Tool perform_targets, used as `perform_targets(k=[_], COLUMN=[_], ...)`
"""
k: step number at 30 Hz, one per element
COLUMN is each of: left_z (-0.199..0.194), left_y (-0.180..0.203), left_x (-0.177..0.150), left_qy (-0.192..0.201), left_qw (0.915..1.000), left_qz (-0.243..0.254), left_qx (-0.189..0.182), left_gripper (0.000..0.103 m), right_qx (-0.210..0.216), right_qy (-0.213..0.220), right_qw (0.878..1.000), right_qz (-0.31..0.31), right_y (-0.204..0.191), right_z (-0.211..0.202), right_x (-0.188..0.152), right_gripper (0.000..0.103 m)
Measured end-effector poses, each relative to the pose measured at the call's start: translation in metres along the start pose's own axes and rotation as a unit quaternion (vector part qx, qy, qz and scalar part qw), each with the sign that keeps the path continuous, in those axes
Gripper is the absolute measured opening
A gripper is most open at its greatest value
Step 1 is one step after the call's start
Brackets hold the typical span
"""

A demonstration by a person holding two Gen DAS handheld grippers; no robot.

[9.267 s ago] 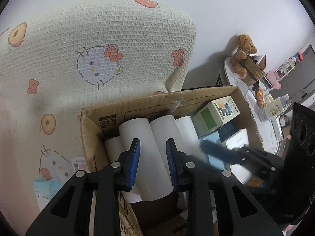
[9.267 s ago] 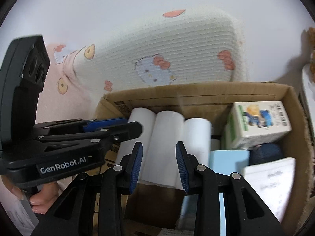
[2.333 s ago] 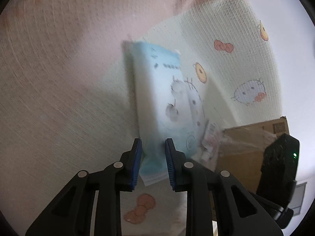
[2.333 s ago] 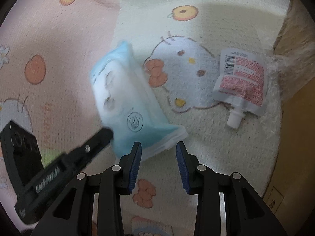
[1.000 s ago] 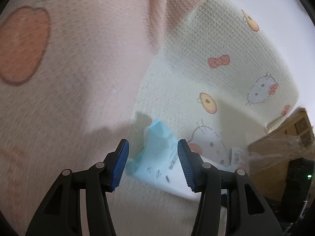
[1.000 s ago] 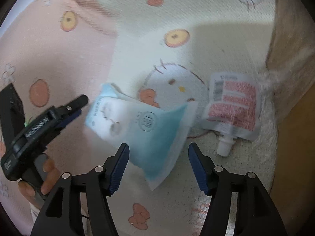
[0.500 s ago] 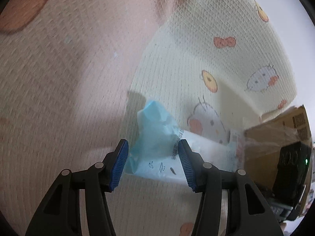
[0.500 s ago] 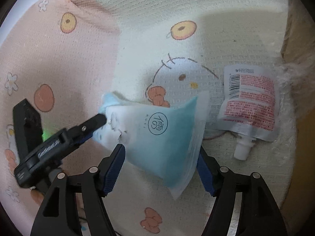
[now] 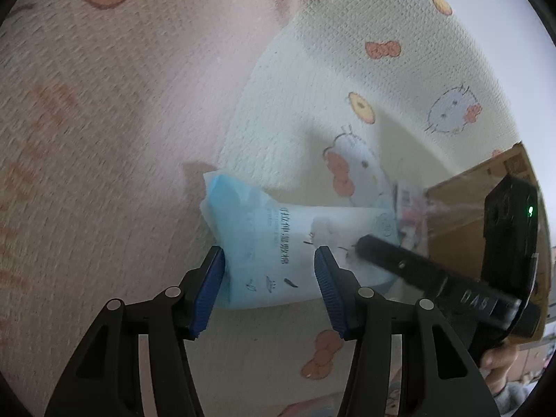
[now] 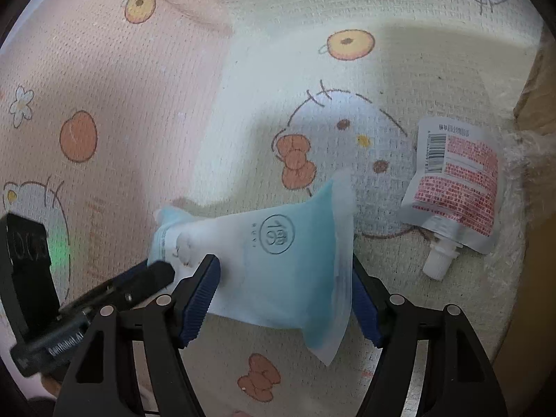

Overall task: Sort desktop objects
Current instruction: 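Close the right gripper on the pack's other end while the left gripper holds its end, then lift the pack with both grippers and carry it over the cardboard box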

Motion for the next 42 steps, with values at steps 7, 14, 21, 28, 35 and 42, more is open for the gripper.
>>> perform_targets(k=[7,14,21,28,35,42], left_z=[0.009,0.017,0.009,-0.025,-0.073,-0.122], left_y=[-0.012,-0.018,-0.005,0.003,0.018,0.040], left_x=[0.001,-0.001,-0.003,0.009,0.032,0.055], left_qy=[0.002,-0.002,0.001,0.032,0.080,0.132], left_qw=[0.9990,0.9961,0.9974,0.9985,0.9966,0.9910], left_qz=[-0.039,-0.075,-0.056,-0.036,-0.010,0.020], left_qx=[-0.022,-0.047,-0.044,-0.026,-0.015,-0.003], left_gripper=[0.059,0.063,0.063,0.061,0.061,0.061], right_qx=[0.003,-0.013,-0.024,-0.016,0.002,0.026], right_qy=[-0.012,-0.019,-0.024,-0.009,0.019,0.064], right_qw=[1.000,1.000,0.998,0.997,0.995,0.990], right_qz=[0.009,-0.020,-0.049,-0.079,-0.099,-0.120], right_y=[-0.004,-0.006,-0.017,-0.040,-0.065,-0.098], right_z=[0.003,0.000,-0.001,-0.018,-0.053,-0.099], right_x=[0.000,-0.010,-0.017,-0.018,-0.011,0.000], right_gripper=[0.070,0.070,0.072,0.072,0.072,0.072])
Point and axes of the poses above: each gripper's, at about its wrist camera, not at the fingertips, and z roughly the way its jaws point, y to its right, x to its top, the point moved 8 cm from there along z, roughly the way its jaws point, and after that the axes turned 13 degrees about z, right-handed, at the moved point
